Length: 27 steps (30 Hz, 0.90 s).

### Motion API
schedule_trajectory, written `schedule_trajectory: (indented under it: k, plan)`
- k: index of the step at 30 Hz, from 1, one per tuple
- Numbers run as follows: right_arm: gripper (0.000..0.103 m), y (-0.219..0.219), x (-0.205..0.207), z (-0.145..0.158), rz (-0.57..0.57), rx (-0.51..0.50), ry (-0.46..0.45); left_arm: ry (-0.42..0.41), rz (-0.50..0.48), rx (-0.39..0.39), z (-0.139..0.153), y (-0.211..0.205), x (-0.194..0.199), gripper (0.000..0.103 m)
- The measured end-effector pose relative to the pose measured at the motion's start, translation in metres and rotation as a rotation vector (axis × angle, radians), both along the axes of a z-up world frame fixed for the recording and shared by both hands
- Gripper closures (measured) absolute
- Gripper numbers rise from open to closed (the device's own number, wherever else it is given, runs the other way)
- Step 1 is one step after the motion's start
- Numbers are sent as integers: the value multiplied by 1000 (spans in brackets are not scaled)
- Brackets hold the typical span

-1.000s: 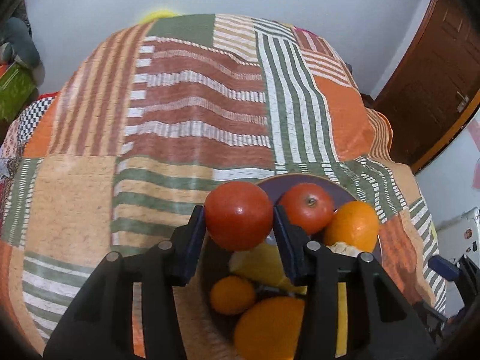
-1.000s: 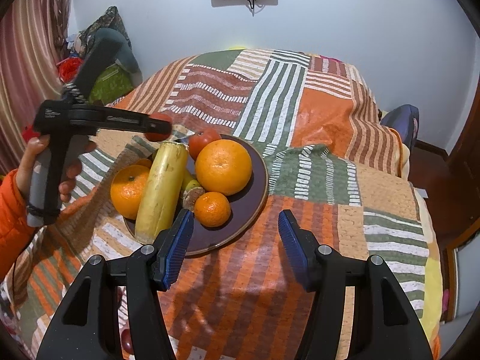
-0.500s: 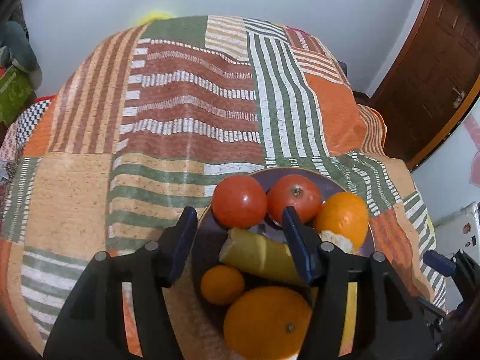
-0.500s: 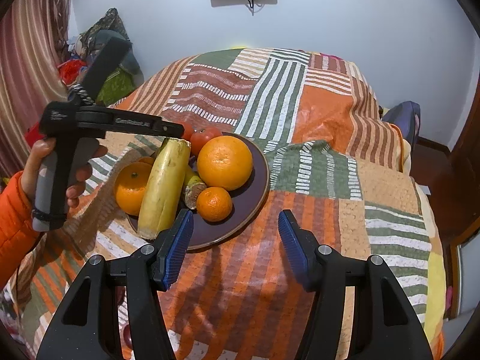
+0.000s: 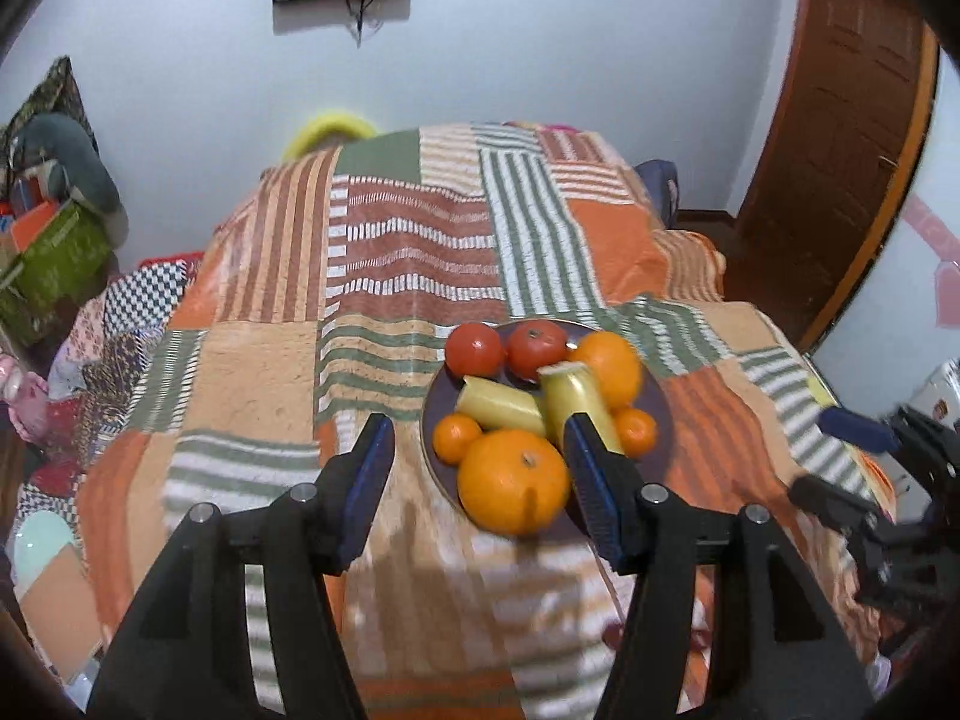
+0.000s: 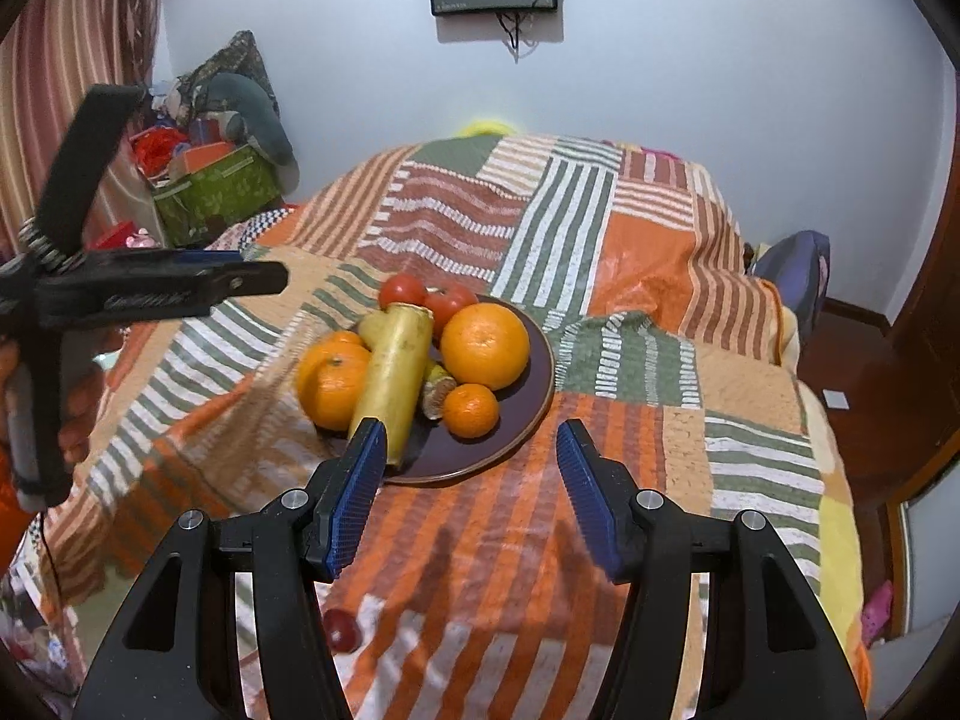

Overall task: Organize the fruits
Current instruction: 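Grasp a small dark red plum on the quilt with the right tool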

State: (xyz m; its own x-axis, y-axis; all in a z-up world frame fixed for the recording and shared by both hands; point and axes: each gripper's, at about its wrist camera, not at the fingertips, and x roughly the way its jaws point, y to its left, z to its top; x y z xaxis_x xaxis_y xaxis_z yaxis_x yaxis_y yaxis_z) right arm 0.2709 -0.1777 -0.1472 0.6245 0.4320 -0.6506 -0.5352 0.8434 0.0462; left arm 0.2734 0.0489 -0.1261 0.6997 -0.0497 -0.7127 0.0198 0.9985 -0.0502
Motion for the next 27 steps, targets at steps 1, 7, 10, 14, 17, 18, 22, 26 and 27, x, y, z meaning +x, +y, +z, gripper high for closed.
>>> schedule_trajectory:
  k: [1, 7, 10, 14, 17, 18, 22, 26, 27]
  plan:
    - [48, 0, -3, 2, 0, -1, -3, -5, -5, 0, 3, -1, -8, 44]
    - [48, 0, -29, 2, 4, -9, 5, -2, -52, -1, 8, -15, -57, 44]
    - [48, 3, -34, -9, 11, -21, 36, 21, -73, -15, -1, -18, -72, 44]
    - [48, 9, -40, -30, 21, -21, 104, 76, -104, -11, -24, -26, -81, 45]
    - [48, 13, -39, -49, 38, -12, 177, 115, -134, -36, -39, -30, -83, 51]
    - [48, 15, -39, -53, 45, -12, 193, 122, -141, -42, -41, -32, -84, 55]
    - [66, 24, -39, -72, 90, -42, 248, 163, -173, -76, -60, -39, -80, 60]
    - [79, 32, -35, -85, 115, -65, 280, 213, -205, -103, -77, -48, -74, 72]
    - [80, 33, -35, -87, 118, -70, 284, 222, -212, -105, -81, -50, -72, 72]
